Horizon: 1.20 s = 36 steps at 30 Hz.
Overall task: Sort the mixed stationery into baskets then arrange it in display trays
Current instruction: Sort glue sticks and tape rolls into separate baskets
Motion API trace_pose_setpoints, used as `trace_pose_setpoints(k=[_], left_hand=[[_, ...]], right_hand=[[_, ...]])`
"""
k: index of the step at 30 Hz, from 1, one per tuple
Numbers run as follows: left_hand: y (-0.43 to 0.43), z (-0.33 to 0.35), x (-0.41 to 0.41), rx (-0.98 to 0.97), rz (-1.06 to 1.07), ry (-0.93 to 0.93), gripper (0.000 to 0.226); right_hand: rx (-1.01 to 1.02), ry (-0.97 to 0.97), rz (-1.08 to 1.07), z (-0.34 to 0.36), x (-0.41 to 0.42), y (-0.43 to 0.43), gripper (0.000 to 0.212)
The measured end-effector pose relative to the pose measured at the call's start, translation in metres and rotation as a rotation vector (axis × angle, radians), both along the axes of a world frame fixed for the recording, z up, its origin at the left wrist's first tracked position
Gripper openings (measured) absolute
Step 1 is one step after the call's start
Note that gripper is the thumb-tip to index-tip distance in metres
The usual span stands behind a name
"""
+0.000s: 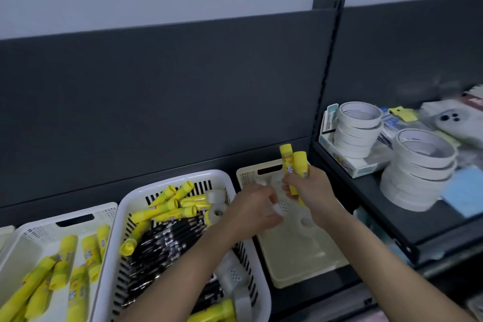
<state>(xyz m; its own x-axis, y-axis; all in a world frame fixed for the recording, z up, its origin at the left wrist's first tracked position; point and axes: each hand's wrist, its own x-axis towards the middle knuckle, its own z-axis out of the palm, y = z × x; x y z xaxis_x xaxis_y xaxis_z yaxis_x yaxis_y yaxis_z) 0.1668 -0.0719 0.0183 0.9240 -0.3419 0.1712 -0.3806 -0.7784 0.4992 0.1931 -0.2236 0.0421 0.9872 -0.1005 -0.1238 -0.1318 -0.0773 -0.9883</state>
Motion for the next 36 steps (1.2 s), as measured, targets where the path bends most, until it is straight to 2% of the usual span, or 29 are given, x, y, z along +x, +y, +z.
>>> trace_pose_setpoints(k=[5, 7, 11, 14, 16, 19, 24, 29, 36], left_hand=[[0.005, 0.000, 0.002, -0.154, 0.037, 0.005, 0.056], [0.013, 0.003, -0.002, -0.184, 0.081, -0.009, 0.058], [0.043, 0.007, -0.018, -0.113, 0.130, -0.059, 0.047], [0.075, 0.011, -0.036, -0.088, 0.204, -0.082, 0.027], [0.098, 0.011, -0.050, -0.022, 0.261, -0.045, 0.024], [0.131, 0.010, -0.067, 0.141, 0.319, 0.092, 0.033], [0.158, -0.006, -0.087, 0.346, 0.224, 0.463, 0.078], [0.152, -0.019, -0.096, 0.562, 0.180, 0.347, 0.079], [0.151, -0.024, -0.093, 0.555, 0.172, 0.371, 0.084]], right_hand=[[0.043, 0.020, 0.049, 0.002, 0.000, -0.003, 0.006], [0.061, 0.019, 0.090, 0.006, 0.000, -0.001, 0.006], [0.086, 0.041, 0.188, 0.011, -0.003, 0.017, 0.006], [0.122, 0.073, 0.248, 0.010, -0.007, 0.037, 0.006], [0.136, 0.084, 0.278, 0.009, -0.011, 0.051, 0.006], [0.146, 0.105, 0.310, 0.008, -0.019, 0.072, 0.004], [0.133, 0.103, 0.373, 0.006, -0.033, 0.100, 0.006], [0.116, 0.119, 0.382, 0.001, -0.046, 0.118, 0.006], [0.125, 0.141, 0.358, -0.006, -0.056, 0.130, 0.009]])
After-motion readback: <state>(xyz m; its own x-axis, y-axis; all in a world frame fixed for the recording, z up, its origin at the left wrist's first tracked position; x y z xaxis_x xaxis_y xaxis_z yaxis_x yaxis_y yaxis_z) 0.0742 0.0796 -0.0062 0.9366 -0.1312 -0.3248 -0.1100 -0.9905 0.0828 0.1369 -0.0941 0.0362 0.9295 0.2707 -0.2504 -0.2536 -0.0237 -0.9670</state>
